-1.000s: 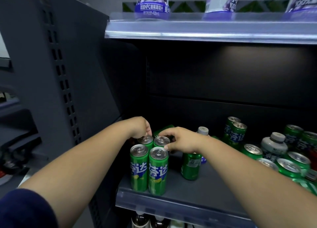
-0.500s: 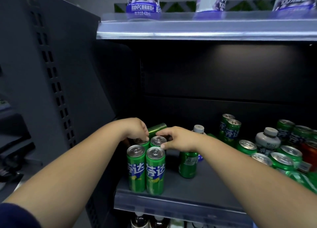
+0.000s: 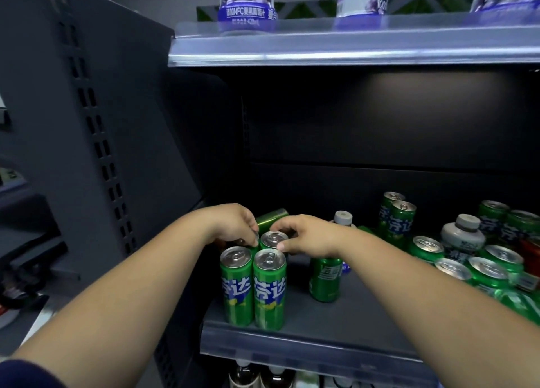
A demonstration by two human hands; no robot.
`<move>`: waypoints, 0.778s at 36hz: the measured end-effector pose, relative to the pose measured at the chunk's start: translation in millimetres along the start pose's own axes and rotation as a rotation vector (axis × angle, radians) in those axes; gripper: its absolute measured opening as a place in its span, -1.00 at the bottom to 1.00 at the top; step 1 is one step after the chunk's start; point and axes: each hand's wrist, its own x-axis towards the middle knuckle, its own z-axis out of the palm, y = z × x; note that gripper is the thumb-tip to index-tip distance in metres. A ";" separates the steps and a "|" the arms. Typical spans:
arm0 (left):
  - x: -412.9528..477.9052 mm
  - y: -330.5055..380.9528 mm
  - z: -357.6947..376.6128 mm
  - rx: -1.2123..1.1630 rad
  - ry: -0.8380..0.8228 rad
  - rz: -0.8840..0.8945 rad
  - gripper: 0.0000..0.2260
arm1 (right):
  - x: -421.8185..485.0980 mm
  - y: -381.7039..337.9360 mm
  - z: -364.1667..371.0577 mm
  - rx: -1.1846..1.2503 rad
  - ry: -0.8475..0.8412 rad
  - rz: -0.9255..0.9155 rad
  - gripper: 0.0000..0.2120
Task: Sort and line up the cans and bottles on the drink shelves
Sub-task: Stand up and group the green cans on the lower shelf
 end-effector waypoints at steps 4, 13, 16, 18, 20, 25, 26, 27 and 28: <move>2.9 1.9 -1.1 0.033 -0.007 0.012 -0.79 | -2.7 -1.5 -0.7 0.006 0.003 -0.009 -0.63; 8.3 -0.1 -3.1 0.061 0.017 0.009 -0.88 | -5.3 -1.9 0.0 -0.052 0.020 -0.006 -0.57; 11.8 -5.4 1.2 0.010 0.114 -0.010 -0.94 | -5.7 -1.9 -1.7 -0.046 0.012 -0.005 -0.59; 13.5 -6.8 5.8 -0.018 0.100 -0.025 -0.91 | -6.5 -1.4 -2.6 -0.039 0.015 -0.008 -0.58; 15.0 -7.4 8.5 -0.038 0.076 -0.039 -0.89 | -6.6 0.0 -2.4 -0.022 0.020 -0.010 -0.57; 15.2 -9.0 9.3 -0.114 0.020 -0.037 -0.84 | -4.5 3.4 -0.8 -0.021 0.031 -0.013 -0.53; 14.8 -9.4 8.7 -0.115 0.010 -0.028 -0.82 | -4.4 3.5 -1.1 -0.024 0.029 -0.015 -0.53; 14.3 -9.9 8.4 -0.113 0.000 -0.022 -0.78 | -3.7 4.0 -1.3 -0.025 0.028 -0.015 -0.54; 13.8 -10.5 7.7 -0.111 -0.012 -0.021 -0.73 | -3.2 4.3 -1.3 -0.029 0.029 -0.015 -0.54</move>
